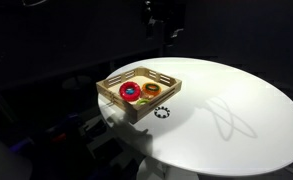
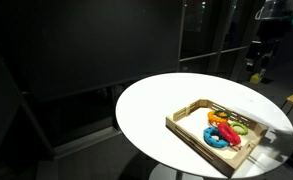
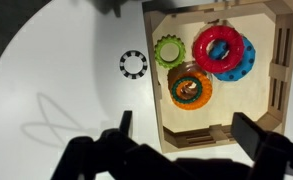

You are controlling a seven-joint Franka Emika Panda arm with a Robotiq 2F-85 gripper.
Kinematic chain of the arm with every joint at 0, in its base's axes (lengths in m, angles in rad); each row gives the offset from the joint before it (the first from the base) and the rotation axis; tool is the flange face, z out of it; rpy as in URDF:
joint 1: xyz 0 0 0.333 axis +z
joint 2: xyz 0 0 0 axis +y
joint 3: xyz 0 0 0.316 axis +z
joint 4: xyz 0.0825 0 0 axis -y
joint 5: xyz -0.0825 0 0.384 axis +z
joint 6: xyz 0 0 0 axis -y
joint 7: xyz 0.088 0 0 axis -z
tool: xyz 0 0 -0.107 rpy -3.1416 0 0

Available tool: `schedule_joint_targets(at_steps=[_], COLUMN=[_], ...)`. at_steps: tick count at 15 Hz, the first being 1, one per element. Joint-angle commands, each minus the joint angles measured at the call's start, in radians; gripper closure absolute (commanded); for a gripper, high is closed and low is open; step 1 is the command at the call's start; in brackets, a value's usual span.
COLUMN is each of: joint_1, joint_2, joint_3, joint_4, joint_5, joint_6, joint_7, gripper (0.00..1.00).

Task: Put the green object inside the box

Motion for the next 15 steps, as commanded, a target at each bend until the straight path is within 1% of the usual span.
schedule_joint_targets(at_steps=[1,4,9,11,12,15], joint_1=[-0.010,-0.012,-0.011,-0.011,-0.007,-0.006], joint_2=[-0.029,-0.047,-0.067,-0.067,-0.064,-0.062], joint_3=[0.001,0.003,0.003,0.000,0.000,0.000], joint_4=[0.076,0.127,0.188,0.195,0.171,0.170], joint_5=[-0.050,-0.075,-0.083,-0.075,-0.064,-0.064], joint_6=[-0.112,-0.158,-0.202,-0.203,-0.170,-0.170], joint_7=[0.017,0.030,0.041,0.031,0.020,0.020], gripper=[0.00,0.00,0.00,0.00,0.00,0.00])
